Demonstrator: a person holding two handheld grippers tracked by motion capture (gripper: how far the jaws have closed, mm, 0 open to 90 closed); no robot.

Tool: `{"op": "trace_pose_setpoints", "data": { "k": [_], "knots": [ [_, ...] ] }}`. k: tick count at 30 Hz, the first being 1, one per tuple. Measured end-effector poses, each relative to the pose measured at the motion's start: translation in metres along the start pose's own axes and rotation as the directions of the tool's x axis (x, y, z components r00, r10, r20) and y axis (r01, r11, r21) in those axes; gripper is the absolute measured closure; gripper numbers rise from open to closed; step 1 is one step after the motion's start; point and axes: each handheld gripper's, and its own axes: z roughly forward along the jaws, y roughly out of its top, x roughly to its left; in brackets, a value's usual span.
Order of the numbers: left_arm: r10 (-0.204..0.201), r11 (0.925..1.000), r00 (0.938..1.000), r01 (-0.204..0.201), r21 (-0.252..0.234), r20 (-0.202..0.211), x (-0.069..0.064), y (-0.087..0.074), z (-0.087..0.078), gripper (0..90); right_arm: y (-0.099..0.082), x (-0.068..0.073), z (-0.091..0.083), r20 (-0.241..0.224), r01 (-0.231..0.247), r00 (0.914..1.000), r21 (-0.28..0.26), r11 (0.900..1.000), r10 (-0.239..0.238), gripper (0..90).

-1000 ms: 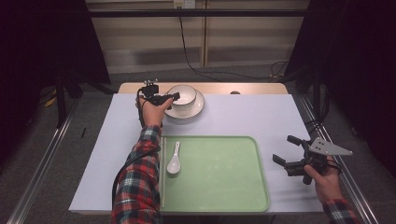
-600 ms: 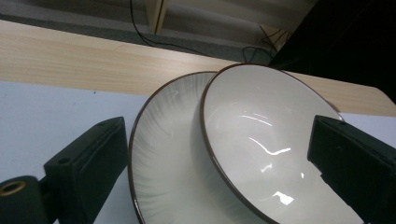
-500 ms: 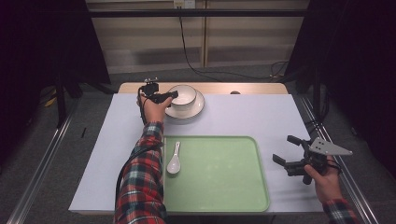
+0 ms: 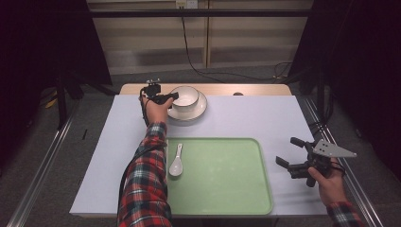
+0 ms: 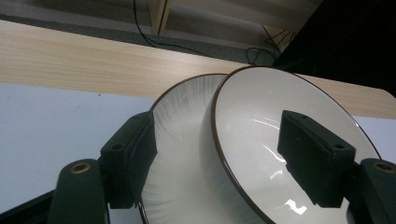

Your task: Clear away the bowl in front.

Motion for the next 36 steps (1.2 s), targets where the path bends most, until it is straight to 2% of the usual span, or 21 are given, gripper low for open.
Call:
{"op": "trace_pose_setpoints", "data": {
  "k": [2, 4, 13, 17, 19, 20, 21, 24, 28, 29, 36],
  "knots": [
    [-0.012, 0.9999, 0.9999, 0.012, -0.004, 0.01, 0.0, 0.0, 0.001, 31.3, 0.0, 0.0, 0.0, -0.001, 0.001, 1.0, 0.0, 1.0, -0.001, 0.6],
    [-0.004, 1.0, 1.0, 0.004, -0.002, -0.004, 0.001, 0.0, 0.001, 33.4, 0.0, 0.0, 0.0, -0.004, 0.005, 1.0, 0.001, 1.0, -0.005, 0.6],
    [-0.045, 0.999, 0.9989, 0.045, 0.004, -0.015, 0.001, -0.001, 0.006, 41.5, 0.0, 0.0, 0.0, -0.005, 0.006, 1.0, 0.001, 1.0, -0.006, 0.6],
    [-0.033, 0.9994, 0.9993, 0.033, 0.011, -0.019, 0.001, -0.003, 0.008, 47.3, 0.0, -0.001, -0.001, -0.015, 0.007, 0.9999, 0.004, 1.0, -0.007, 0.6],
    [-0.058, 0.9982, 0.9977, 0.059, 0.008, -0.035, -0.001, -0.004, 0.008, 51.4, 0.0, 0.0, 0.0, -0.007, 0.007, 1.0, 0.0, 1.0, -0.007, 0.6],
    [-0.039, 0.9991, 0.9992, 0.04, 0.017, -0.012, 0.0, -0.004, 0.009, 53.6, 0.0, 0.0, 0.0, -0.007, 0.007, 1.0, 0.0, 1.0, -0.007, 0.6],
    [-0.033, 0.9991, 0.9993, 0.033, 0.027, -0.019, 0.0, -0.004, 0.009, 56.4, 0.0, 0.0, 0.0, -0.005, 0.009, 0.9999, -0.002, 1.0, -0.009, 0.6],
    [-0.051, 0.9982, 0.9985, 0.052, 0.03, -0.022, 0.002, -0.005, 0.01, 61.3, 0.0, -0.001, 0.0, -0.01, 0.012, 0.9999, -0.004, 0.9999, -0.012, 0.6],
    [-0.062, 0.9975, 0.9976, 0.063, 0.033, -0.031, 0.003, -0.006, 0.012, 63.3, 0.0, 0.001, 0.0, -0.007, -0.001, 1.0, -0.001, 1.0, 0.001, 0.6],
    [-0.073, 0.9966, 0.9969, 0.074, 0.037, -0.029, 0.003, -0.006, 0.012, 64.3, 0.0, 0.001, 0.0, -0.008, 0.0, 1.0, 0.0, 1.0, 0.0, 0.6],
    [-0.082, 0.9957, 0.9966, 0.082, 0.042, -0.009, 0.002, -0.008, 0.017, 67.3, 0.0, 0.0, 0.0, -0.01, 0.004, 0.9999, 0.0, 1.0, -0.004, 0.6]
  ]
}}
